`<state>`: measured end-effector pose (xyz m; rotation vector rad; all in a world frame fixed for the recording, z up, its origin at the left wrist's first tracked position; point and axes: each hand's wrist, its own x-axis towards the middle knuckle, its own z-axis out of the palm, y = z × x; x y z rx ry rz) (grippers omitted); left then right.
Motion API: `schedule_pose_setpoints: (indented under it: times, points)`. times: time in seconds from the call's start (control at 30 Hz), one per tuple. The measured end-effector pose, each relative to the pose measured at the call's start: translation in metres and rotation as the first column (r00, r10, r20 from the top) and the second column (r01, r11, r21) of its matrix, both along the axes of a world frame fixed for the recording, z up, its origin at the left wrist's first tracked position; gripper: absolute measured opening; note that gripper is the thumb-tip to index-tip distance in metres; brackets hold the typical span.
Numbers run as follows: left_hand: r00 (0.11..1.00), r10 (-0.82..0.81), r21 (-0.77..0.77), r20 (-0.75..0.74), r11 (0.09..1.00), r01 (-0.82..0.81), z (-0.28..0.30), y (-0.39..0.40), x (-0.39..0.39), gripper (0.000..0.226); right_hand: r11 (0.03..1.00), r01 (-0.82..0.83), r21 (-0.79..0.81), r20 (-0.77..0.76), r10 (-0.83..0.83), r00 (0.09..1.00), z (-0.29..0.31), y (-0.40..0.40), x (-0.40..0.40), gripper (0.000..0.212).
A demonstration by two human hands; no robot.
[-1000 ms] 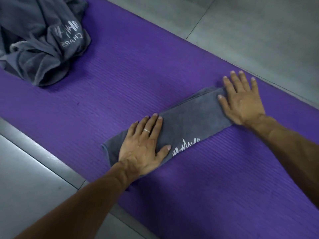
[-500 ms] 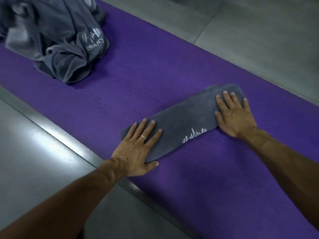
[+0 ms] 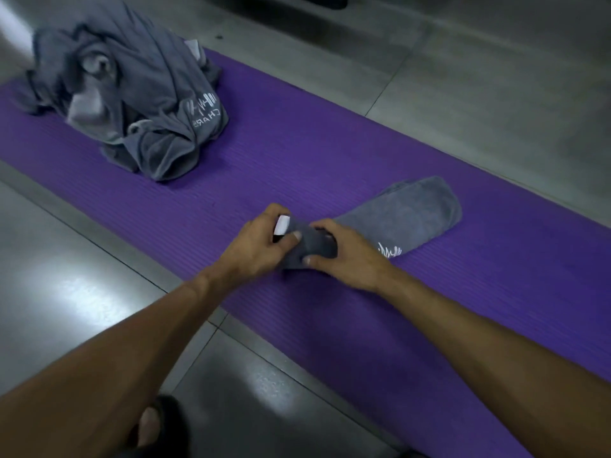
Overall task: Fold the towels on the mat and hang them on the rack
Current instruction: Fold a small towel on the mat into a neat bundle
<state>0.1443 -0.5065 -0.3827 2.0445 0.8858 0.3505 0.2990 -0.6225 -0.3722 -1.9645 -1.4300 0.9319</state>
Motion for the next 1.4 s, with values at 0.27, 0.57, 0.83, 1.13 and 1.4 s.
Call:
schedule_pose_setpoints:
  times: [0.27,0.57,0.83,1.13,1.4]
  points:
    - [0.946,0.221,-0.652,0.236,0.758,-0.014,0.018,-0.004,0.044,0.063,0.865,0.489,-0.113,-0.378,-0.493,0.784,0.010,-0.029,0.041,0.026]
    - [0.988,-0.117,-0.545,0.105,0.824,0.155,-0.003,-0.065,0.100,0.022,0.769,0.585,-0.256,-0.781,-0.521,0.344,0.018,-0.083,0.068,0.050]
    - [0.964,-0.229,-0.462,0.132,0.846,0.264,-0.014,-0.068,0.116,0.045,0.593,0.801,-0.080,-0.605,-0.667,0.434,0.018,-0.069,0.125,0.011]
    - [0.996,-0.085,-0.178,-0.029,0.981,0.079,-0.042,-0.066,0.119,0.039,0.567,0.824,0.005,-0.345,-0.772,0.533,-0.018,-0.025,0.181,0.017]
    - [0.982,-0.017,0.205,-0.187,0.977,0.056,-0.038,-0.092,0.125,0.071,0.719,0.691,0.075,0.128,-0.694,0.709,-0.048,-0.020,0.187,0.029]
